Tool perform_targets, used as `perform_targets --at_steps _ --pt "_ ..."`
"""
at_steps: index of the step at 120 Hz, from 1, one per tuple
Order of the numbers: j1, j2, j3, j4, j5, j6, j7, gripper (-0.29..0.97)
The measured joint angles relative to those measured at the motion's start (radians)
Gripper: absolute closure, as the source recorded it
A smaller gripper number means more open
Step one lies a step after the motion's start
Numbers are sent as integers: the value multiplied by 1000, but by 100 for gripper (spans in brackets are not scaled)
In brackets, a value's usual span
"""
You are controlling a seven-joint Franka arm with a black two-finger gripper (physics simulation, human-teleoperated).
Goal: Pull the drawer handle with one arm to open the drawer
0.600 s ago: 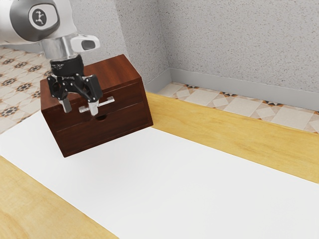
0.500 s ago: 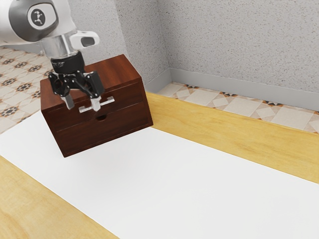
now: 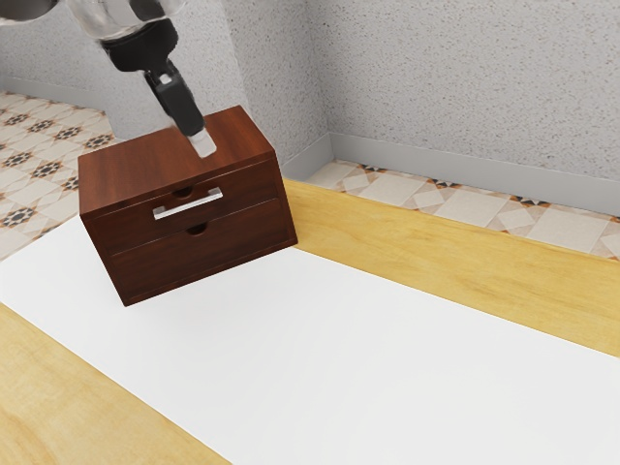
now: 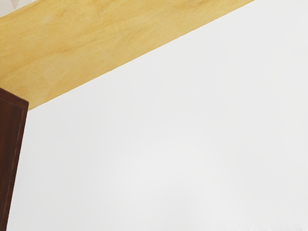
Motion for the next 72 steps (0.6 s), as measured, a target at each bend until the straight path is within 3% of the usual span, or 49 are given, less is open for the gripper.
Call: perform_targets --at_steps 18,30,45,72 --pt "20 8 -4 -33 98 35 161 0" --pt "37 -68 15 -187 134 127 247 0" --pt "29 -122 58 -322 121 240 320 0" --pt "57 -73 90 -471 79 456 384 0"
